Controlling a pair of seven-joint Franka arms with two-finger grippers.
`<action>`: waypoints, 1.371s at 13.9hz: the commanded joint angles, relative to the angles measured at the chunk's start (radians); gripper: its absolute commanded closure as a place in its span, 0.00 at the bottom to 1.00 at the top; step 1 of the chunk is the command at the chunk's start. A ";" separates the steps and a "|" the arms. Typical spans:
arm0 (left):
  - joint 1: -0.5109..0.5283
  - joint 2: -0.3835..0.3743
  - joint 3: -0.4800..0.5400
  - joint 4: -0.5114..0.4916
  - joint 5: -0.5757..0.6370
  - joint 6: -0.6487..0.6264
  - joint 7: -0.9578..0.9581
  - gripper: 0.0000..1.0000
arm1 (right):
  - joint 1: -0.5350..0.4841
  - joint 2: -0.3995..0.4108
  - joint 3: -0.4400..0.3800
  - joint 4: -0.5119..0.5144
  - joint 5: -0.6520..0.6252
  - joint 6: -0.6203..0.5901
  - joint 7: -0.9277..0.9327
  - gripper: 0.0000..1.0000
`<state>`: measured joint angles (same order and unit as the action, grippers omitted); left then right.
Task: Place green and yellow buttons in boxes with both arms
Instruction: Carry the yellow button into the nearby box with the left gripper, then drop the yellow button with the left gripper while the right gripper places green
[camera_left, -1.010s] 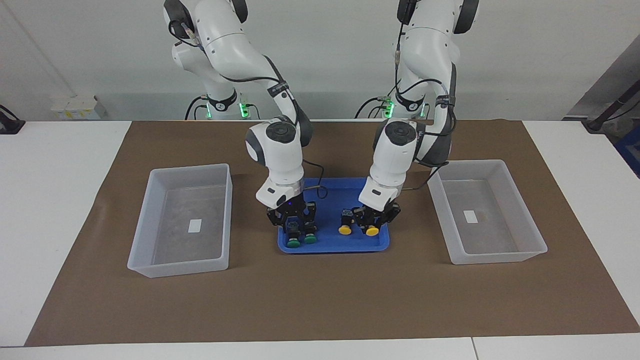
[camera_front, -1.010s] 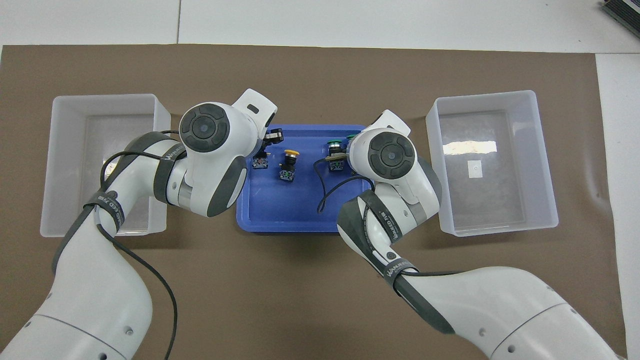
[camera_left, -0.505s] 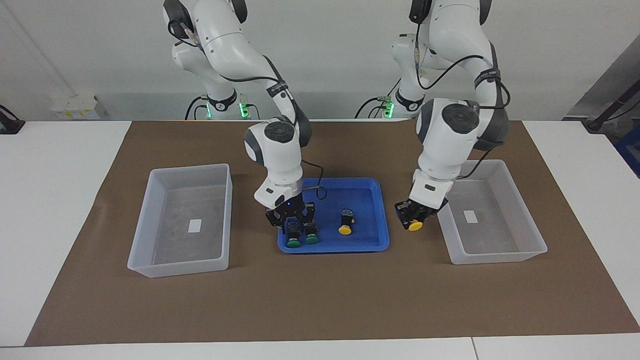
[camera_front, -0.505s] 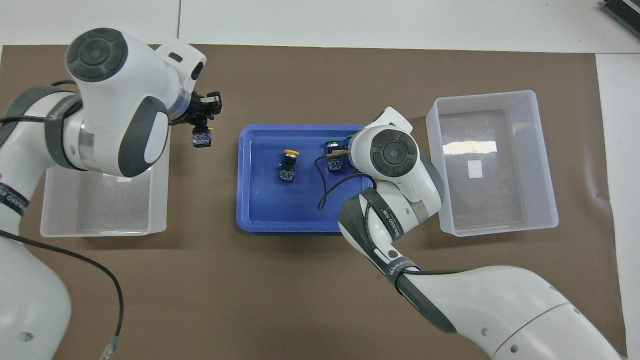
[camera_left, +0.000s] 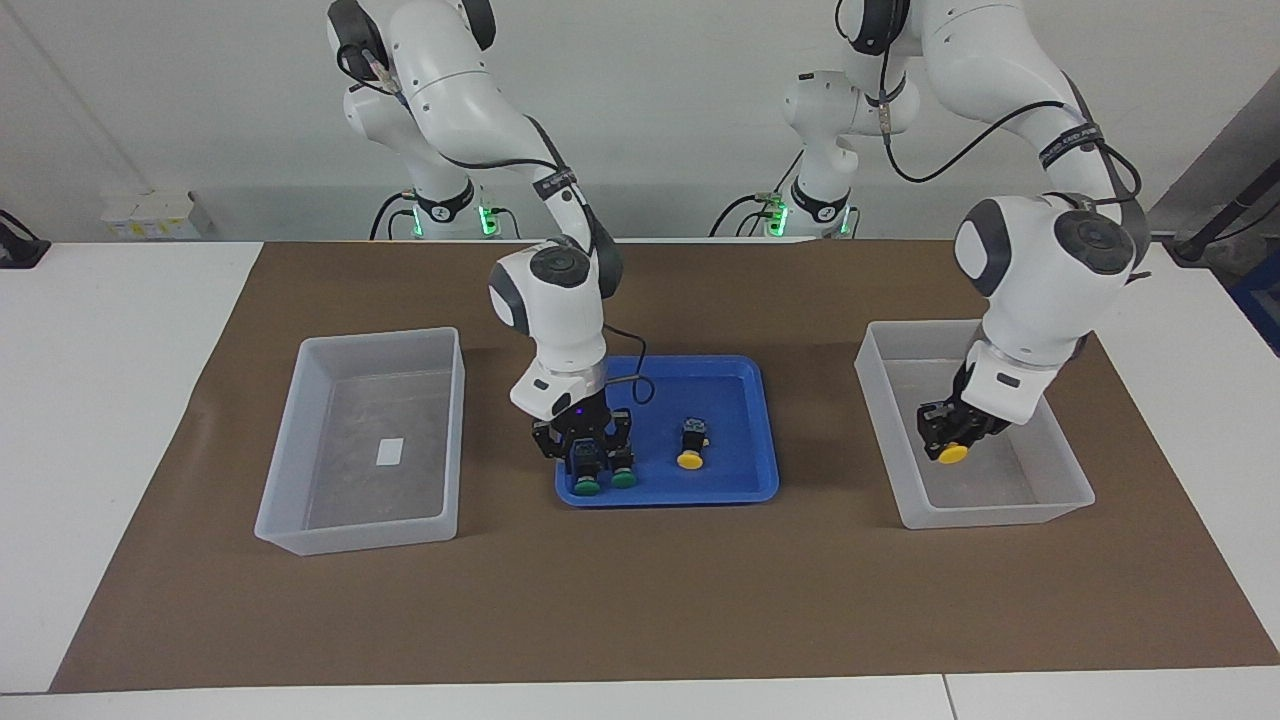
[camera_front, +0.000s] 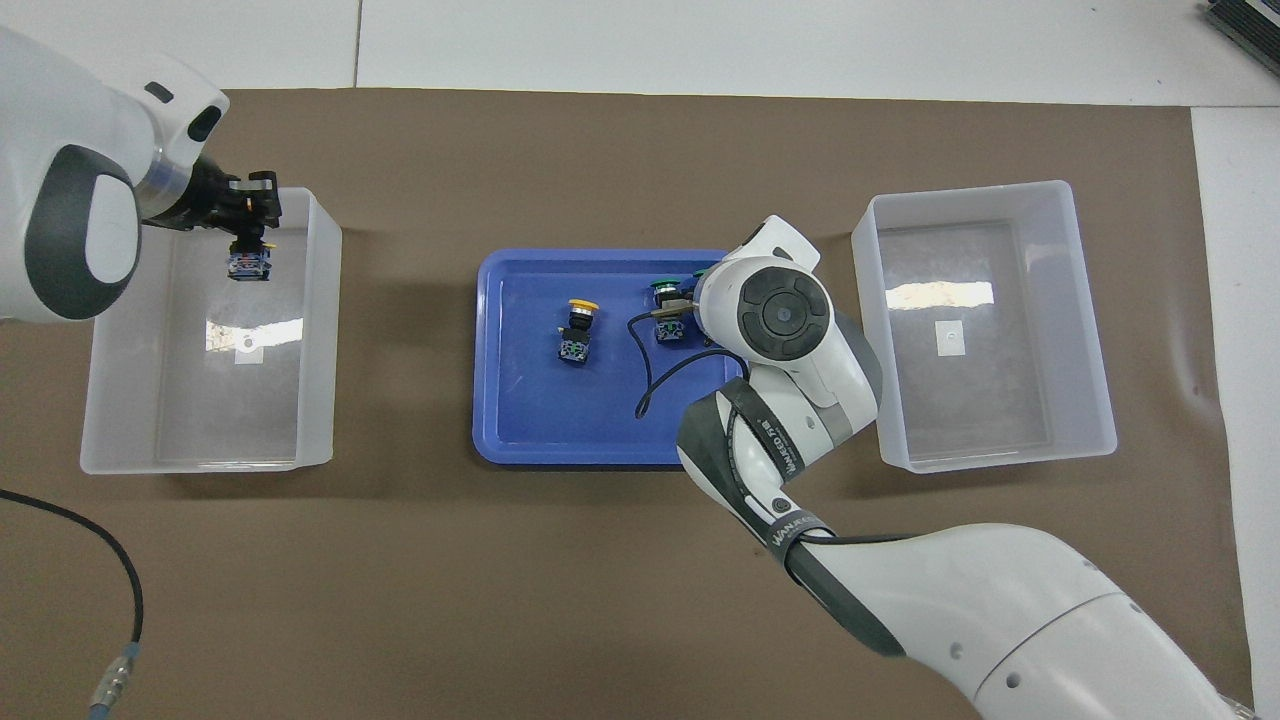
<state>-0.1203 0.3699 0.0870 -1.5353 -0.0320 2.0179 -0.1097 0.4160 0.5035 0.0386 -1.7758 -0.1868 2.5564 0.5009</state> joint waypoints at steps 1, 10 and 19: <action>0.083 -0.035 -0.004 -0.074 -0.019 0.036 0.135 1.00 | -0.003 0.007 0.004 -0.011 -0.036 0.033 0.036 0.44; 0.160 -0.051 -0.003 -0.350 -0.017 0.320 0.231 1.00 | -0.057 -0.112 0.001 -0.001 -0.033 -0.051 0.074 1.00; 0.159 -0.025 -0.003 -0.382 -0.017 0.383 0.238 0.69 | -0.312 -0.272 0.006 -0.105 -0.016 -0.111 -0.209 1.00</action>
<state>0.0328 0.3540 0.0879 -1.9046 -0.0349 2.3843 0.1041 0.1383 0.2662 0.0290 -1.8169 -0.1883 2.4333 0.3518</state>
